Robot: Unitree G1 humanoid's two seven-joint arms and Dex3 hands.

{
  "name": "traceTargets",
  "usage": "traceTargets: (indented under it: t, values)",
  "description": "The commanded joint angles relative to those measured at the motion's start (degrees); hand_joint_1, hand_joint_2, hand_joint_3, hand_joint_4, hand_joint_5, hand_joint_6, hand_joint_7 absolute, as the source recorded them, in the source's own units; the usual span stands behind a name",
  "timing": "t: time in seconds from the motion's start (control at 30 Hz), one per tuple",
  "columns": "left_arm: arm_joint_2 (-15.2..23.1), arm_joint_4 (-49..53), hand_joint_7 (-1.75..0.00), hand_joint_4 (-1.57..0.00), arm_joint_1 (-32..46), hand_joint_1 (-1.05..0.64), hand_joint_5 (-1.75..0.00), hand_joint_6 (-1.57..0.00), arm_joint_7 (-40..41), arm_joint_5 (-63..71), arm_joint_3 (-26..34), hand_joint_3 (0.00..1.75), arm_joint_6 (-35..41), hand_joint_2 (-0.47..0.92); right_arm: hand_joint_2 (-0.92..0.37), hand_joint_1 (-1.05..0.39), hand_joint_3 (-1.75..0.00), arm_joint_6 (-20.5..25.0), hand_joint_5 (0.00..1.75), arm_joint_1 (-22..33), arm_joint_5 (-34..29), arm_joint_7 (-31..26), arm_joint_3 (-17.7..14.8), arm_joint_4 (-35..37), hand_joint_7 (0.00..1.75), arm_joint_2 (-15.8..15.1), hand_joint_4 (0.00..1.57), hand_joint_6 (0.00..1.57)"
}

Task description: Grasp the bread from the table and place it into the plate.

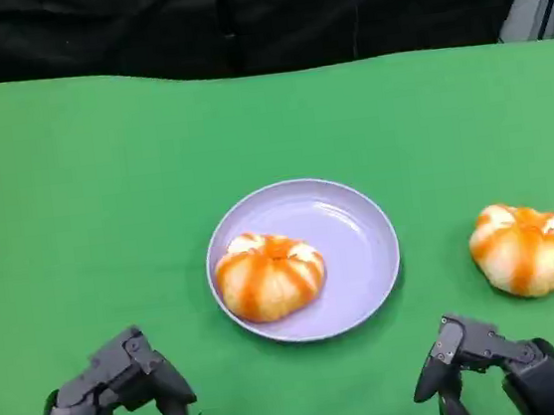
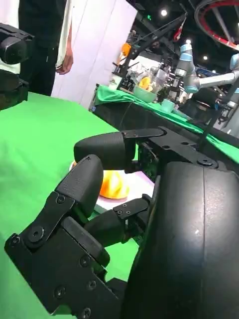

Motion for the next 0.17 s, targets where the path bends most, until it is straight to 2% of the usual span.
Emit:
traceTargets:
  t: [0.03, 0.17]
  values:
    - [0.07, 0.02, -1.62, -0.9, -0.04, 0.04, -1.75, -0.79, -1.19, -0.71, 0.61, 1.39, 0.2, 0.4, -0.4, -0.41, -1.45, -0.56, 1.75, -0.07, 0.67, -0.11, -0.61, 0.03, 1.58, -0.81, 0.72, 0.64]
    - [-0.09, 0.3, -1.6, -0.93, -0.22, 0.03, -1.74, -0.81, -0.69, 1.2, 1.22, 1.4, -0.4, 0.37, -0.41, -0.41, -1.44, -0.51, 1.75, 0.0, 1.06, 0.05, -0.57, 0.11, 1.59, -0.75, 0.72, 0.64]
